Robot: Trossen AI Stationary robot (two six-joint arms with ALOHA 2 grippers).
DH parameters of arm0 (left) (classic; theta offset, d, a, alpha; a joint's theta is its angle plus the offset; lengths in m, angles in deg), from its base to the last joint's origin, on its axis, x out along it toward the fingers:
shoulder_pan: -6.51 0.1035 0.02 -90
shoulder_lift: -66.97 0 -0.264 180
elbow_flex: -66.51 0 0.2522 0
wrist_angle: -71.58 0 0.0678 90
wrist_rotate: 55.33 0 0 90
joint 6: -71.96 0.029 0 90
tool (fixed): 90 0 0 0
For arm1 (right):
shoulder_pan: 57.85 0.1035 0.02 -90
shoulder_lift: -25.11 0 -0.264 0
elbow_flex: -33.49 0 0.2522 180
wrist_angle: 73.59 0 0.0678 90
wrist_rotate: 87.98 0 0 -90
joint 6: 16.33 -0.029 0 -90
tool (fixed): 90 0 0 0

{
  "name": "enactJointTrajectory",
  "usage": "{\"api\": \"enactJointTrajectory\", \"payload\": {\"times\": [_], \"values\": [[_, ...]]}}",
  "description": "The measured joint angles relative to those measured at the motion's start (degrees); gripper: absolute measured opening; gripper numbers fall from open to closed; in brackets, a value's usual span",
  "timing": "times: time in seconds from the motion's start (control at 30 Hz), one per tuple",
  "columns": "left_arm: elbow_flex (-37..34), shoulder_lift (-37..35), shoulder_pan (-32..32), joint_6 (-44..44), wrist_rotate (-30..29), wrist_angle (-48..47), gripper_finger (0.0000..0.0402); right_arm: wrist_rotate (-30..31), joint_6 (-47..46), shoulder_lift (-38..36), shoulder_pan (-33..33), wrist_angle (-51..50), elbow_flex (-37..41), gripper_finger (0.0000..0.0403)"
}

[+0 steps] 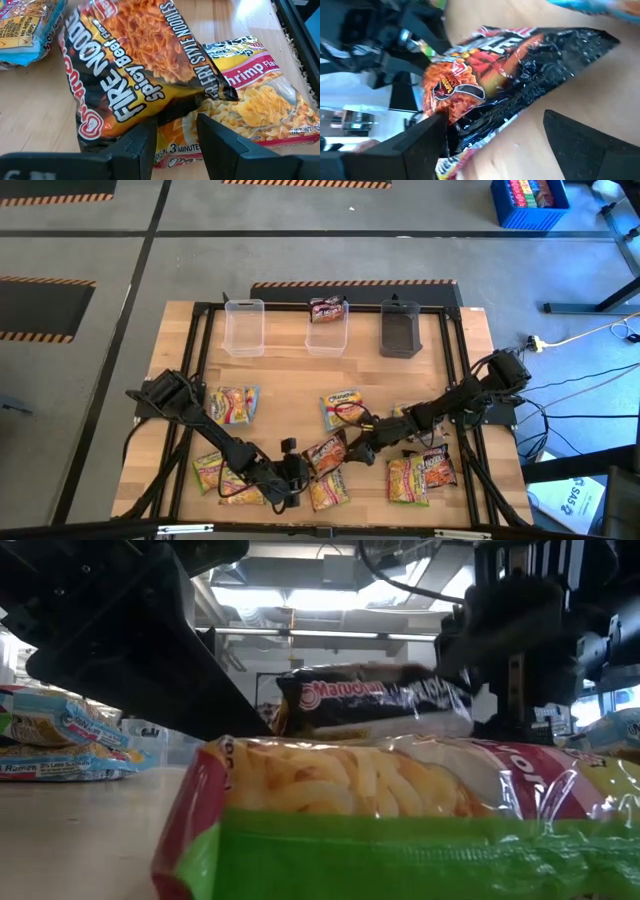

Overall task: Sort Maruchan noodles
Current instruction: Put the black noodle pack into the right transparent bin

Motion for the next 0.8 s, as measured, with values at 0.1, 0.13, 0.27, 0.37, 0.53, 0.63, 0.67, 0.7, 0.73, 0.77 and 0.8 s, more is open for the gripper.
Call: {"api": "enactJointTrajectory", "payload": {"times": [0.1, 0.13, 0.27, 0.37, 0.53, 0.63, 0.67, 0.7, 0.73, 0.77, 0.8], "values": [[0.00, 0.00, 0.11, 0.06, 0.10, 0.08, 0.0133, -0.07, 1.57, 0.00, 0.00, 1.82, -0.02, 0.0319], [-0.02, 0.00, 0.13, 0.13, 0.11, 0.10, 0.0133, -0.60, 2.70, 0.00, -0.02, 2.15, -0.06, 0.0319], [-0.04, 0.02, 0.17, 1.32, -0.19, 0.31, 0.0133, -0.98, 5.90, 0.00, 0.00, 2.17, -0.09, 0.0319], [-0.07, 0.07, 0.23, 1.60, -0.80, 0.63, 0.0133, 0.53, 6.37, 0.00, 0.00, 2.15, -0.09, 0.0319], [-0.09, 0.07, 0.75, 1.69, -1.13, 0.71, 0.0133, 0.08, 5.70, 0.00, 0.00, 3.02, -0.09, 0.0319], [-0.09, 0.13, 1.14, 1.77, -1.43, 0.79, 0.0133, -1.46, 5.65, 0.00, -0.02, 3.56, -0.09, 0.0319], [-0.09, 0.13, 1.20, 1.73, -1.53, 0.81, 0.0133, -1.42, 5.65, 0.00, 0.00, 3.48, -0.09, 0.0319], [-0.09, 0.13, 1.20, 1.69, -1.61, 0.81, 0.0133, -1.35, 5.65, 0.00, 0.00, 3.37, -0.09, 0.0319], [-0.09, 0.13, 1.20, 1.67, -1.65, 0.81, 0.0133, -1.19, 5.77, 0.00, 0.00, 3.37, -0.09, 0.0319], [-0.09, 0.12, 1.18, 1.60, -1.66, 0.83, 0.0133, -1.02, 5.92, 0.00, 0.00, 3.35, -0.09, 0.0319], [-0.09, 0.07, 1.18, 1.58, -1.64, 0.81, 0.0133, -0.96, 6.03, 0.00, 0.00, 3.37, -0.09, 0.0319]]}}
